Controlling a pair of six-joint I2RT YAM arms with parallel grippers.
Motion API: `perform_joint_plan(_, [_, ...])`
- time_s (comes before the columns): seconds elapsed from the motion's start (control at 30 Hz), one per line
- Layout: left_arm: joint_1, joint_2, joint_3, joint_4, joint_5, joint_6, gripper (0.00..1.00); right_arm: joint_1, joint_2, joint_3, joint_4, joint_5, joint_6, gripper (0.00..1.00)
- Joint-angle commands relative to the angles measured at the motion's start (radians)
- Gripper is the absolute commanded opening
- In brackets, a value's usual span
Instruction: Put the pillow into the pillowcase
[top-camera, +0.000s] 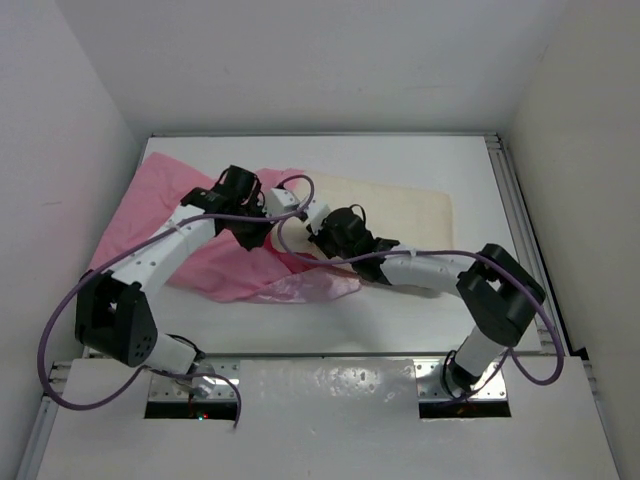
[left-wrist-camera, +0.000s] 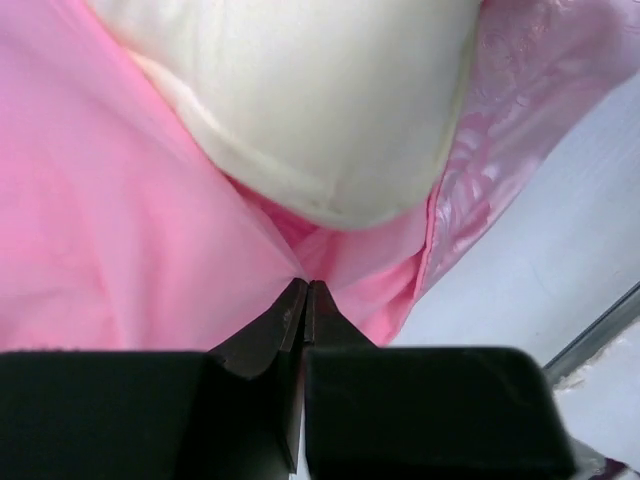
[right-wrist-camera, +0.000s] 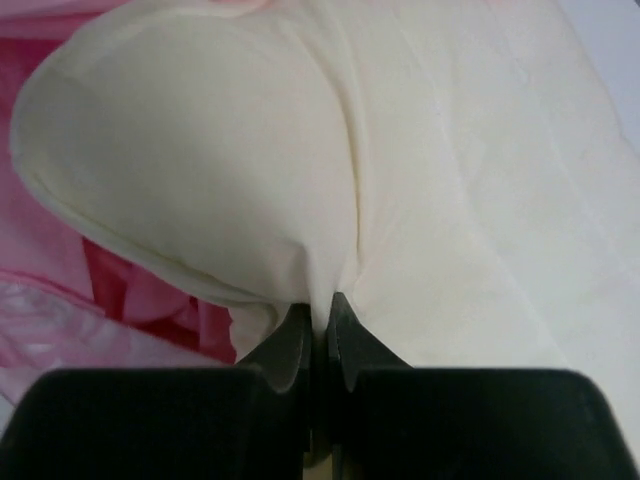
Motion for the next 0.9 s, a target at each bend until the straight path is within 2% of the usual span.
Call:
perform_joint_plan(0.0, [-0.014,-0.047,0.055,-0.1,0.151,0.15,0.0,-0.031,-0.006,0.122,0.108,0.054,0.167,0.0])
perform_joint_plan(0.17, [-0.014,-0.055,0.165,-0.19,0.34,0.197,0.0,-0.043,0.092,0.213,-0.013,0.068,0.192,0.0])
perform_joint_plan(0.4, [-0.017,0.007,0.362,-0.261,0.567,0.178,0.0,0.017,0.127,0.155,0.019,0.047,0.246,0.0])
perform_joint_plan(0.5, [-0.017,0.024,0.375,-0.234,0.61,0.134,0.0,0.043,0.12,0.141,0.043,0.012,0.279,0.0])
perform_joint_plan(0.57, [-0.019,0.021,0.298,-0.157,0.547,0.102,0.0,0.041,0.085,0.066,0.132,-0.004,0.328,0.01])
perform_joint_plan(0.63, [-0.017,0.021,0.246,-0.119,0.45,0.057,0.0,0.034,-0.003,-0.062,0.274,-0.007,0.399,0.17])
perform_joint_plan(0.7, [-0.017,0.022,0.204,-0.106,0.423,0.054,0.09,0.011,-0.073,-0.149,0.37,-0.004,0.445,0.39])
perform_joint_plan(0.73, [-0.017,0.019,0.2,-0.106,0.423,0.051,0.22,0.0,-0.136,-0.213,0.44,-0.002,0.477,0.55])
perform_joint_plan(0.8, [-0.016,0.019,0.212,-0.099,0.434,0.042,0.35,-0.024,-0.188,-0.247,0.462,-0.001,0.494,0.69])
perform_joint_plan(0.83, [-0.017,0.019,0.222,-0.092,0.437,0.033,0.45,-0.032,-0.229,-0.255,0.437,-0.007,0.487,0.78])
perform_joint_plan(0.87, [-0.017,0.021,0.236,-0.082,0.435,0.029,0.49,-0.043,-0.247,-0.253,0.41,-0.018,0.472,0.83])
